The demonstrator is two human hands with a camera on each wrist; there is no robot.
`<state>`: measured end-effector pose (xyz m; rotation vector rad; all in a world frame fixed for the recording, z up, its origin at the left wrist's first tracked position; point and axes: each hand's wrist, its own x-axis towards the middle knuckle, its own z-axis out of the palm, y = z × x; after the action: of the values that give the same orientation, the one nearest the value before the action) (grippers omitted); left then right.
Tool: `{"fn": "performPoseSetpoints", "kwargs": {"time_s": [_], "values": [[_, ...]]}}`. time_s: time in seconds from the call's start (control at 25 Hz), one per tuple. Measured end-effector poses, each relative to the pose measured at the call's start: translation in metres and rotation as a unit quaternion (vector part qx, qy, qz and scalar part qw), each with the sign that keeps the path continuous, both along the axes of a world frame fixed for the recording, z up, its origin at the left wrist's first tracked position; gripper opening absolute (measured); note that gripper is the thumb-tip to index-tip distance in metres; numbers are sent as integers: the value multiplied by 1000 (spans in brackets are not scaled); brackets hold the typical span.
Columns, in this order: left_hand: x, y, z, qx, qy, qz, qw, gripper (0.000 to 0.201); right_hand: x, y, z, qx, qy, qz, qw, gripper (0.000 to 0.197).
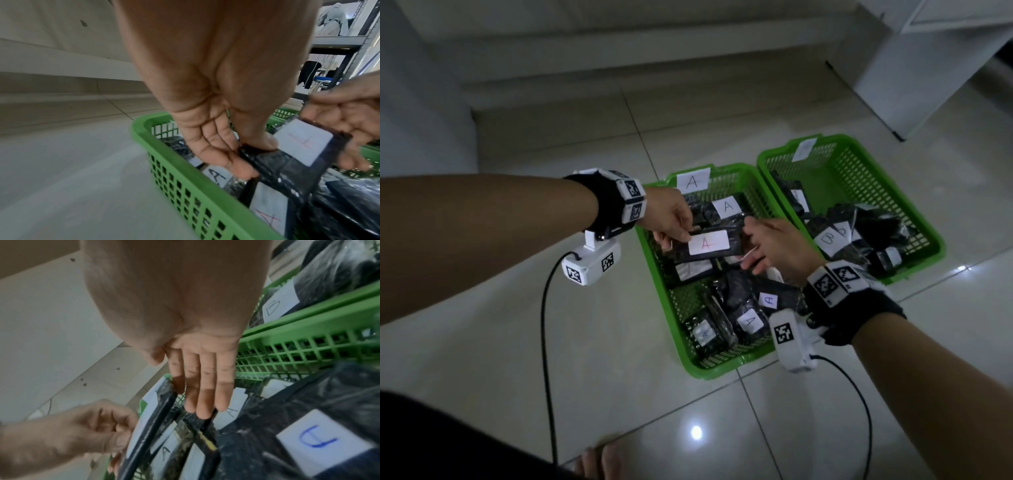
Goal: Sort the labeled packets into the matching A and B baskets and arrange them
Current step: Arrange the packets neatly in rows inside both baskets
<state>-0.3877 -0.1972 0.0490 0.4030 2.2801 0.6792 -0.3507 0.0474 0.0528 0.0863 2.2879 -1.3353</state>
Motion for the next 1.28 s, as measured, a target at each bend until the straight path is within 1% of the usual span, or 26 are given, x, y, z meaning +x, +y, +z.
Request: {"fn": "performPoseSetpoints", "kwargs": {"time_s": [0.04,0.08,0.12,0.2,0.24,0.28,0.32,0.36,0.4,0.44,0.48,0.56,0.64,0.68,0.72,0.76,0.84,0.88,0.92,0.96,1.04,1.12,1.2,1.28], "values": [[-1,-3,1,4,18,18,1000,10,0,-4,5,-54,-18,-28,998,20],[-3,-7,2,4,30,28,999,11,-2,-8,9,-90,-24,-37,995,16],[-4,-9,4,1,34,35,999,13,-5,-12,10,-112,-25,-40,993,18],[-4,-12,7,0,53,59,997,15,-16,-23,5,-124,-22,-88,988,29],[-4,-13,8,0,95,74,993,15,-23,-29,3,-118,-29,-123,985,31],[-6,-16,9,-8,163,88,983,16,-30,-36,2,-110,-49,-154,981,28],[-9,-19,11,-20,232,98,967,16,-36,-42,0,-96,-78,-169,978,19],[-12,-22,12,-36,271,103,956,18,-38,-47,-1,-79,-108,-166,977,8],[-15,-26,12,-58,279,95,954,20,-39,-51,-3,-52,-124,-152,979,8],[-16,-27,11,-91,257,74,959,22,-39,-54,-8,-28,-122,-136,983,8],[-17,-27,6,-132,225,42,965,22,-39,-58,-15,-10,-101,-118,988,9],[-15,-24,-3,-210,179,-19,961,13,-39,-65,-25,23,-68,-96,993,22],[-13,-21,-7,-247,163,-50,954,7,-39,-73,-32,9,-68,-112,991,26],[-12,-21,-6,-248,169,-48,953,11,-39,-76,-33,-9,-72,-129,989,26],[-11,-21,-6,-248,186,-52,949,24,-39,-80,-35,-15,-68,-138,988,25],[-8,-20,-6,-252,205,-63,944,35,-39,-82,-37,2,-51,-137,989,23],[0,-14,-4,-267,228,-98,931,53,-40,-85,-41,116,-7,-101,988,18],[2,-12,-5,-275,235,-117,925,60,-40,-85,-41,181,12,-87,980,16],[2,-9,-9,-282,238,-130,920,64,-41,-85,-40,230,20,-76,970,12],[2,-7,-12,-287,242,-135,917,68,-42,-84,-41,255,21,-63,965,9],[2,-4,-16,-290,252,-133,914,69,-40,-81,-40,259,34,-29,965,6],[6,-2,-17,-292,259,-131,911,64,-36,-79,-39,249,69,9,966,3],[8,-1,-17,-288,270,-130,909,65,-32,-79,-38,230,112,41,966,9],[9,-1,-18,-283,277,-128,909,71,-30,-80,-38,215,125,66,966,13]]}}
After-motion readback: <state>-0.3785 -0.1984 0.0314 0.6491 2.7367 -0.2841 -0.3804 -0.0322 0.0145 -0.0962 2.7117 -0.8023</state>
